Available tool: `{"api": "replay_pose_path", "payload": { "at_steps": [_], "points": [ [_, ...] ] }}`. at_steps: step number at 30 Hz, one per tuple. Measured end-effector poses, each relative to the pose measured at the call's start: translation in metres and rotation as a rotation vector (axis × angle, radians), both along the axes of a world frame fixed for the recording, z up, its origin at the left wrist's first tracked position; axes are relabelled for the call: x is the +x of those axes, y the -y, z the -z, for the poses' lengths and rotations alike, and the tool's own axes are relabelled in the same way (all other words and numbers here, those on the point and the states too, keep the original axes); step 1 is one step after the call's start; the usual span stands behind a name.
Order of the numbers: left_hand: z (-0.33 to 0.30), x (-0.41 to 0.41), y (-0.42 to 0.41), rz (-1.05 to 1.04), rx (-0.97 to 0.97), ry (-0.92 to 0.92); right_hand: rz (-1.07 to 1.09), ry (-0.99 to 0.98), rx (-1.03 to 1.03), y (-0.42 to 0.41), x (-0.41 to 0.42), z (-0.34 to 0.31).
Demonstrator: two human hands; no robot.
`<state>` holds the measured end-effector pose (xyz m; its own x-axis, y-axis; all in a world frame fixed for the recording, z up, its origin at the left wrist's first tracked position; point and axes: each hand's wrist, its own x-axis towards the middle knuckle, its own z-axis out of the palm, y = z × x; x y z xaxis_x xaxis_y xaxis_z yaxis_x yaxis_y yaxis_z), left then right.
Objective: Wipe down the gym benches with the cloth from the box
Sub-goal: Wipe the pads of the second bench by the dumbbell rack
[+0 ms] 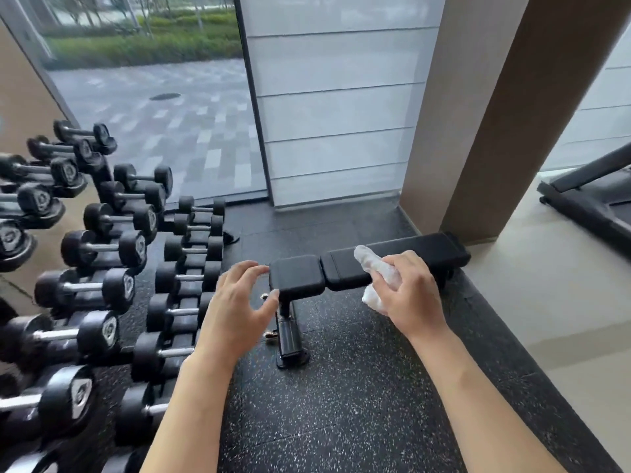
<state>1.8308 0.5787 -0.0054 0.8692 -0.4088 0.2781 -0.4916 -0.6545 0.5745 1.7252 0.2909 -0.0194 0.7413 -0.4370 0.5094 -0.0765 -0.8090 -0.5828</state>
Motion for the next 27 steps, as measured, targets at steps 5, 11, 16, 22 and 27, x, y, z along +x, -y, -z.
{"api": "replay_pose_path", "payload": {
  "at_steps": [5,11,16,22,27],
  "points": [
    [-0.008,0.023,0.029,-0.076,0.036,0.010,-0.090,0.020,0.038,0.043,0.048,-0.007],
    [-0.006,0.063,0.053,-0.117,0.052,0.016,-0.124,0.037,0.085,0.069,0.092,-0.001],
    [0.004,0.112,0.070,-0.099,0.039,0.017,-0.123,0.025,0.086,0.083,0.133,0.007],
    [0.016,0.201,0.082,-0.064,0.027,0.011,-0.090,0.015,0.087,0.087,0.205,0.012],
    [0.019,0.292,0.084,-0.007,0.019,-0.010,-0.062,-0.014,0.069,0.079,0.279,0.008]
  ]
}}
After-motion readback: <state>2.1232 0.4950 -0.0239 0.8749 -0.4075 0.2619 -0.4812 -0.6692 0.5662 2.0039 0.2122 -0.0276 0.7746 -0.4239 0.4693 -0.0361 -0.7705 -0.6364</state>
